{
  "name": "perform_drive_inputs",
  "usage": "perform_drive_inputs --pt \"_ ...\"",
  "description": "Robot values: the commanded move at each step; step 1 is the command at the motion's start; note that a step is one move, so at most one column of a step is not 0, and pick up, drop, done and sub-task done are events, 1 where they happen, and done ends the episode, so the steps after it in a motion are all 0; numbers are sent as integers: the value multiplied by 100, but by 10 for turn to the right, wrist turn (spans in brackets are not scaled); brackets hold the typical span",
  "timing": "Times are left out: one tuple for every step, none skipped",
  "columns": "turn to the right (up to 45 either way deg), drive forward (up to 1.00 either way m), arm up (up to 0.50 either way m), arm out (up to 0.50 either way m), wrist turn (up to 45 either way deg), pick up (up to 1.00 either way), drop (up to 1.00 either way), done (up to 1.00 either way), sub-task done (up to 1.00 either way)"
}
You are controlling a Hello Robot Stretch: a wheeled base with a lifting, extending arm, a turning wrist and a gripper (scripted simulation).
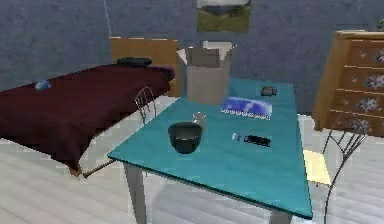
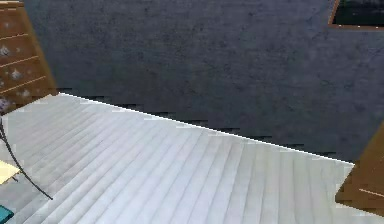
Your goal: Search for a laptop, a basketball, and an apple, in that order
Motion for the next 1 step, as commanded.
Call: perform_drive_inputs --pt "-450 0 0 0 0 0 0 0 0"
